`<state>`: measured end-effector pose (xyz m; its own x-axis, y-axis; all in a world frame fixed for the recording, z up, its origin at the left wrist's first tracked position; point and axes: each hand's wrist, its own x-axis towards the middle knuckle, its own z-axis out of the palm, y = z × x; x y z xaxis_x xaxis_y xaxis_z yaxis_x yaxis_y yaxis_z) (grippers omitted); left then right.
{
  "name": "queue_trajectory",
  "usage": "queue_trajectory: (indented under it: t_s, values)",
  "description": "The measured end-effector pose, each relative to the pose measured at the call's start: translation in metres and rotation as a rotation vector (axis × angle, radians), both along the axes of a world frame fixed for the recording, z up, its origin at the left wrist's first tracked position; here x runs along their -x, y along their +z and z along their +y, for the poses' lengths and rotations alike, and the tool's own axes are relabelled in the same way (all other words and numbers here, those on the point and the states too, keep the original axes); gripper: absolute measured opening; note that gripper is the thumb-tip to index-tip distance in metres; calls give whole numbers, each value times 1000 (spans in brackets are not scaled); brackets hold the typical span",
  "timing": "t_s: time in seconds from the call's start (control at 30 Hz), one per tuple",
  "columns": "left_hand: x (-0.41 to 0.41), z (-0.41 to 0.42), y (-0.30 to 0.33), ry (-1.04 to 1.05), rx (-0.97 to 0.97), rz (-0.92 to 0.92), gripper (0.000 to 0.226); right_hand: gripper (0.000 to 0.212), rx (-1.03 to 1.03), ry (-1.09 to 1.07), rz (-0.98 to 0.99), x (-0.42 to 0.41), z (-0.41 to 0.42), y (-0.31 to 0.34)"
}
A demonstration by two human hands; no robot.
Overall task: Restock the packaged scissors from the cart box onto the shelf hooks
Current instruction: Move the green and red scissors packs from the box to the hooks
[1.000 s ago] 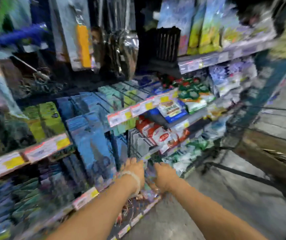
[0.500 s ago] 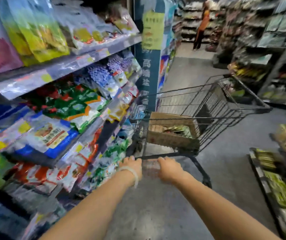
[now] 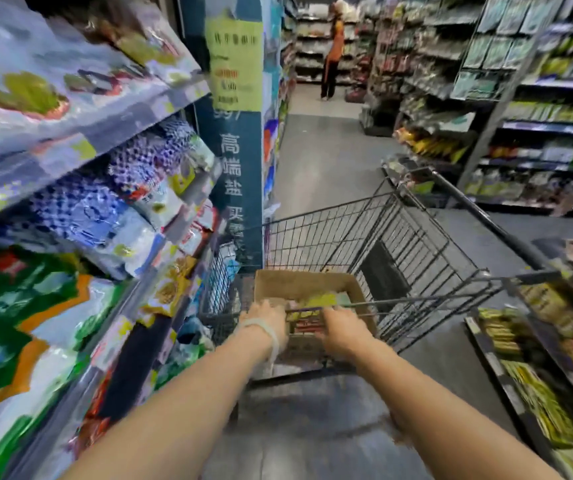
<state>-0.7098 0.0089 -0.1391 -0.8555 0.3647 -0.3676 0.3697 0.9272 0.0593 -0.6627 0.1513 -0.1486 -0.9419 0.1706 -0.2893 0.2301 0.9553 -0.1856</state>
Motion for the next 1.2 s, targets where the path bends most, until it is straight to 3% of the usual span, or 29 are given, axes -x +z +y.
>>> queue_trajectory:
  t_s: [0.37,0.6,0.73,0.87,1.0,1.2]
  values:
    - [152,56,-51,20,5,-121,50,46,115,-109,-119,150,76,-46]
    - [247,96,-137,127,131,-360,63,46,101,-35,-326,254,128,-126]
    - [285,133,-201,173,125,-468,50,43,125,-61,-471,288,157,-189]
    - [299,169,-259,317,36,-606,44,46,197,-137,-551,310,175,-245]
    - [312,187,-302,414,-31,-676,61,44,281,-253,-518,324,181,-282]
    - [319,192,-333,805,-223,-785,75,57,323,-457,-448,338,179,-305]
